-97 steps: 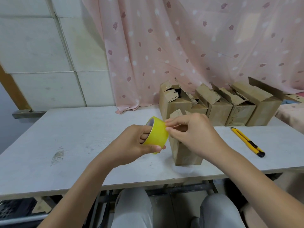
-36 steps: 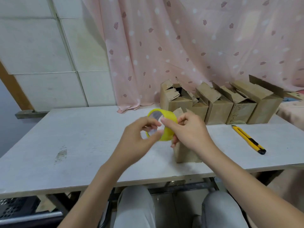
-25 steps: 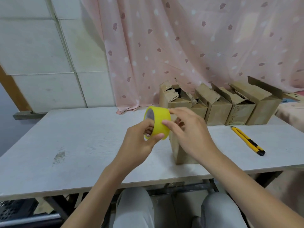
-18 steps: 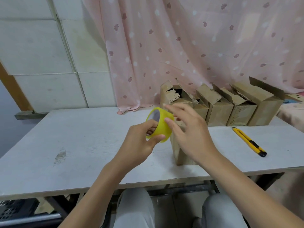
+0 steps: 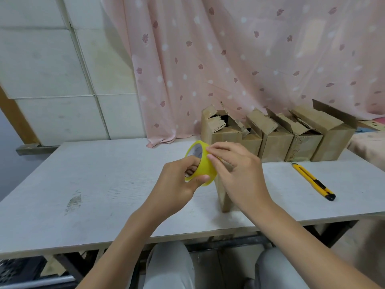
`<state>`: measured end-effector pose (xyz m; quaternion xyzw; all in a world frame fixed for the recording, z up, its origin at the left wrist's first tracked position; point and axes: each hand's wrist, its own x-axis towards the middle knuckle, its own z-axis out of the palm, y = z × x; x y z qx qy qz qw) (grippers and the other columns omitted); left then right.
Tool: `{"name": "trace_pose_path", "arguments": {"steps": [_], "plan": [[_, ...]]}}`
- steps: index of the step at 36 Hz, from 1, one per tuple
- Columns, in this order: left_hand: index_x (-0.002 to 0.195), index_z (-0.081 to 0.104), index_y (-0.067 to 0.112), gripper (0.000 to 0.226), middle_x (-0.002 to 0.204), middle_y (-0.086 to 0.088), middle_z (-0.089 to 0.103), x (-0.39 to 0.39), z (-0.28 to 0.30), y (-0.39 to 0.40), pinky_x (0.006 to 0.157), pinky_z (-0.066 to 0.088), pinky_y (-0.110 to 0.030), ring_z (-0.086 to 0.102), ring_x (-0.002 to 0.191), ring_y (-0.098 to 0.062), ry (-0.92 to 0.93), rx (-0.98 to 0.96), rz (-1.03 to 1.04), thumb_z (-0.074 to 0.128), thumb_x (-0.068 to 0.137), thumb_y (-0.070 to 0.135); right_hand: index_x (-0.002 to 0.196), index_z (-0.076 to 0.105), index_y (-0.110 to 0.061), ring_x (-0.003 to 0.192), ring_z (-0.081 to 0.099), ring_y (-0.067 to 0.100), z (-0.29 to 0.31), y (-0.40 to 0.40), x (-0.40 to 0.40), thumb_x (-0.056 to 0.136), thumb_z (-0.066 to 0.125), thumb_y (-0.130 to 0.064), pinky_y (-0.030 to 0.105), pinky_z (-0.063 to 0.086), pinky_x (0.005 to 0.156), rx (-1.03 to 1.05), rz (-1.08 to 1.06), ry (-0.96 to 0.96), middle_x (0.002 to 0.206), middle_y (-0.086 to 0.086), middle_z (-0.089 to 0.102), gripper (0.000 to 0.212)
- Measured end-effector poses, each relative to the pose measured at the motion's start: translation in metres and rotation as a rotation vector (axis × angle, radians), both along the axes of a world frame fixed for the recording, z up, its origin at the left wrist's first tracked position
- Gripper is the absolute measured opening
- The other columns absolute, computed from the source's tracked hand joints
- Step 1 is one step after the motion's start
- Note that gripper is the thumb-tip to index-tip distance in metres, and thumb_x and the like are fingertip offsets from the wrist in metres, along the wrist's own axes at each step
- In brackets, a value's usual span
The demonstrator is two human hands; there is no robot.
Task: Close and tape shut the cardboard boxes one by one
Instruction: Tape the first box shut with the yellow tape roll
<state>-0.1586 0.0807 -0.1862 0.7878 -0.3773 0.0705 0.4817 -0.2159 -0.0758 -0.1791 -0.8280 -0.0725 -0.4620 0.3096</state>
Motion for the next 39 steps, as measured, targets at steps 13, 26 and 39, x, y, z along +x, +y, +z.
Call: {"name": "trace_pose_path", "arguments": {"steps": [13, 26, 39], "plan": [[0.090, 0.069, 0.017, 0.007, 0.079, 0.004, 0.068, -0.002, 0.003, 0.005, 0.076, 0.047, -0.022, 0.060, 0.080, -0.014, 0.005, 0.082, 0.011, 0.075, 0.087, 0.018, 0.085, 0.076, -0.021, 0.082, 0.063, 0.015, 0.016, -0.008, 0.000, 0.085, 0.077, -0.015, 0.039, 0.052, 0.081, 0.230, 0.134, 0.271, 0.084, -0.010, 0.069, 0.006], [0.083, 0.064, 0.010, 0.015, 0.074, -0.004, 0.062, -0.006, -0.002, 0.003, 0.068, 0.040, -0.015, 0.054, 0.074, -0.020, -0.053, 0.087, 0.025, 0.075, 0.087, 0.020, 0.086, 0.076, -0.012, 0.083, 0.062, 0.013, 0.004, -0.005, -0.001, 0.087, 0.074, -0.006, 0.030, 0.050, 0.081, 0.314, 0.200, 0.234, 0.088, -0.004, 0.069, 0.006], [0.085, 0.065, 0.013, 0.012, 0.076, -0.003, 0.063, -0.004, -0.002, 0.006, 0.070, 0.043, -0.022, 0.055, 0.075, -0.019, -0.042, 0.112, 0.016, 0.075, 0.087, 0.019, 0.089, 0.073, -0.016, 0.086, 0.064, 0.012, 0.003, -0.007, 0.000, 0.088, 0.074, -0.011, 0.029, 0.052, 0.082, 0.338, 0.211, 0.298, 0.086, -0.007, 0.069, 0.006]]}}
